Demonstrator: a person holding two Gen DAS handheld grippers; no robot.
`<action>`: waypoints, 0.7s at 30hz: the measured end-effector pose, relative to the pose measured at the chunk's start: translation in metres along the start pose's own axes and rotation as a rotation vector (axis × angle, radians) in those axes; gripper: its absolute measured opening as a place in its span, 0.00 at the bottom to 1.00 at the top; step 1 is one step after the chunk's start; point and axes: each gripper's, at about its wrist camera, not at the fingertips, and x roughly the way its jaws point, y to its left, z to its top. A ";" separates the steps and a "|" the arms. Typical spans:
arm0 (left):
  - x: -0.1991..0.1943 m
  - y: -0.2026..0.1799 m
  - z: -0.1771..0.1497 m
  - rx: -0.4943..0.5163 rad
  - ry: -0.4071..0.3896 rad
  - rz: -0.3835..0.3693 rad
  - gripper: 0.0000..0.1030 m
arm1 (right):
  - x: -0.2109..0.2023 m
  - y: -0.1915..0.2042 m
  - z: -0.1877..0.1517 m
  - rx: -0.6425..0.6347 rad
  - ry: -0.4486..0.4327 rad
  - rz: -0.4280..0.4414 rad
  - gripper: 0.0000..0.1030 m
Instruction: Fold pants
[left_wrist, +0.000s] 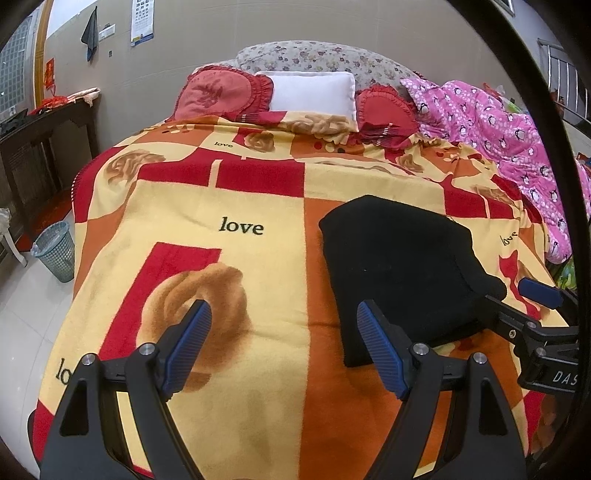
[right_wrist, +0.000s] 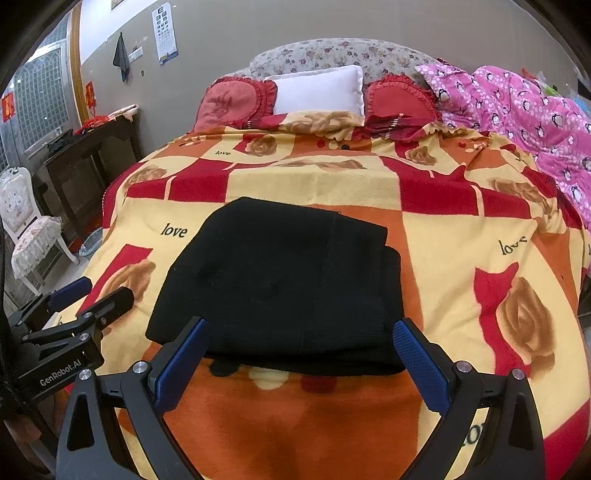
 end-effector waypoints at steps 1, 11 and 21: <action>0.000 0.000 0.000 -0.001 0.001 0.000 0.79 | 0.001 0.001 0.000 -0.003 0.003 0.002 0.97; 0.001 0.001 -0.001 -0.002 0.005 0.002 0.79 | 0.001 0.004 0.000 -0.009 0.008 -0.001 0.97; 0.003 0.001 -0.002 -0.003 0.010 0.001 0.79 | 0.005 0.001 0.000 -0.001 0.020 -0.005 0.97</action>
